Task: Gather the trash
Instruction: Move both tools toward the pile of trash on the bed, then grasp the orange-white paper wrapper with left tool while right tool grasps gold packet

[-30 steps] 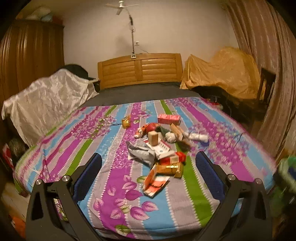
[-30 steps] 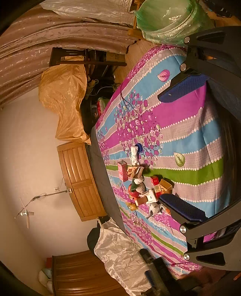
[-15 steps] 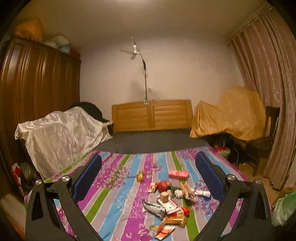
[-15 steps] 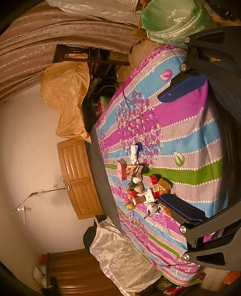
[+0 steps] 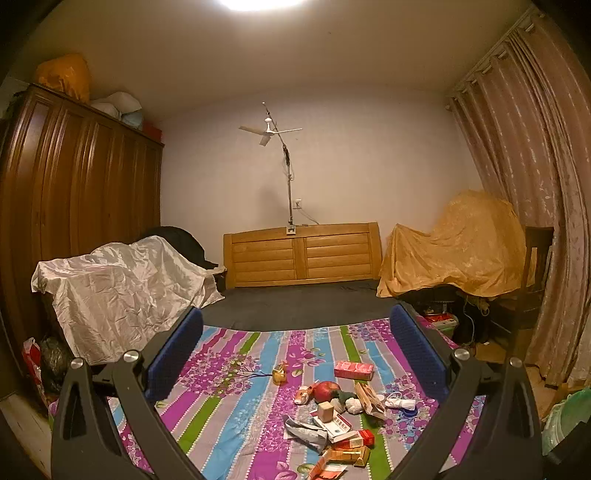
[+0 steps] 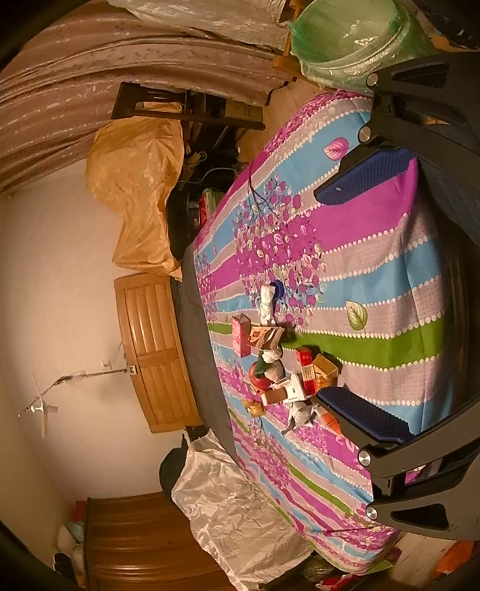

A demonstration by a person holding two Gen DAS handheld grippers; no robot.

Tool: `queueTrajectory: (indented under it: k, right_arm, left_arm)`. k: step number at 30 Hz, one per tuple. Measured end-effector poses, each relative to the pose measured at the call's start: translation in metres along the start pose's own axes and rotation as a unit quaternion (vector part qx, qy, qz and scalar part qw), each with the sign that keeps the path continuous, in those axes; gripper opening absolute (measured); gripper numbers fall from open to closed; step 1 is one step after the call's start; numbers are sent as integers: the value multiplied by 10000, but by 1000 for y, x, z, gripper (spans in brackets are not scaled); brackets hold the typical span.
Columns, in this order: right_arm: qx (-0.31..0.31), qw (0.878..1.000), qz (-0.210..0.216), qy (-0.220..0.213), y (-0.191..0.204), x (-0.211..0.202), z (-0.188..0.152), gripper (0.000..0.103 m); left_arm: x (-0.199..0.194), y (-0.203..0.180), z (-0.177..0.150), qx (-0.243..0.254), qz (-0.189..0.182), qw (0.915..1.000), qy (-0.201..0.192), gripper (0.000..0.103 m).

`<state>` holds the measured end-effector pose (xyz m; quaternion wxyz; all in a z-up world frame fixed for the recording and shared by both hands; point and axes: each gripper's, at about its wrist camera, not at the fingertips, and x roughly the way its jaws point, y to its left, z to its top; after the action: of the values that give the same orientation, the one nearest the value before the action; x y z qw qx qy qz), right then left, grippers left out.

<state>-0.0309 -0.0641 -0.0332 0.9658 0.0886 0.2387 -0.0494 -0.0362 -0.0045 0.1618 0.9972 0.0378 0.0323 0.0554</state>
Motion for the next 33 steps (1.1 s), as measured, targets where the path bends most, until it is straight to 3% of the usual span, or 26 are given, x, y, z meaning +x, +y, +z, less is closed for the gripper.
queueTrajectory:
  k: [14,18,23,28,33]
  right_arm:
    - [-106,9999,53,48,-1,13,3,98]
    - [-308,9995,-41,-105,3,29,12,98]
    - [-432,9990,-112,-37,4,48,16,98]
    - [-477,9982,-10,357,9,69,0,98]
    - [-482,9958,299,712,19,96,-13,98]
  left_arm:
    - [10,0,-9,2,-38,9999,122,98]
    - [49,20,-45,-94,-135,9967,794,98]
    - [92,51,-111,-187,29,9840,1771,98]
    - [109,66,-162,108,311,9695,2430,98]
    - [127,61,-193,231,253,9551,2943,98]
